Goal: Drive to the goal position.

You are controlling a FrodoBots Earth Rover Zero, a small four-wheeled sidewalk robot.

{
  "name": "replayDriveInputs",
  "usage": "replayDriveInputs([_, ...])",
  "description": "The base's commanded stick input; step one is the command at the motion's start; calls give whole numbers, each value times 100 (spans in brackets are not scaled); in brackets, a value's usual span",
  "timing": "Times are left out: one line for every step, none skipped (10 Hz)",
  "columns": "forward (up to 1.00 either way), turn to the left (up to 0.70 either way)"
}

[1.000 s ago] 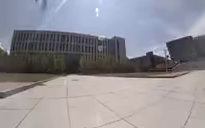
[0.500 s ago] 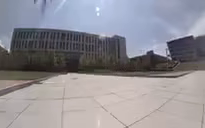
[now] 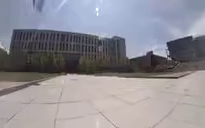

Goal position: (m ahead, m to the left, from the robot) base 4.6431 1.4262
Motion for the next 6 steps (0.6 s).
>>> replayDriveInputs([50,1])
replayDriveInputs([50,1])
replayDriveInputs([50,1])
replayDriveInputs([50,1])
replayDriveInputs([50,1])
replayDriveInputs([50,1])
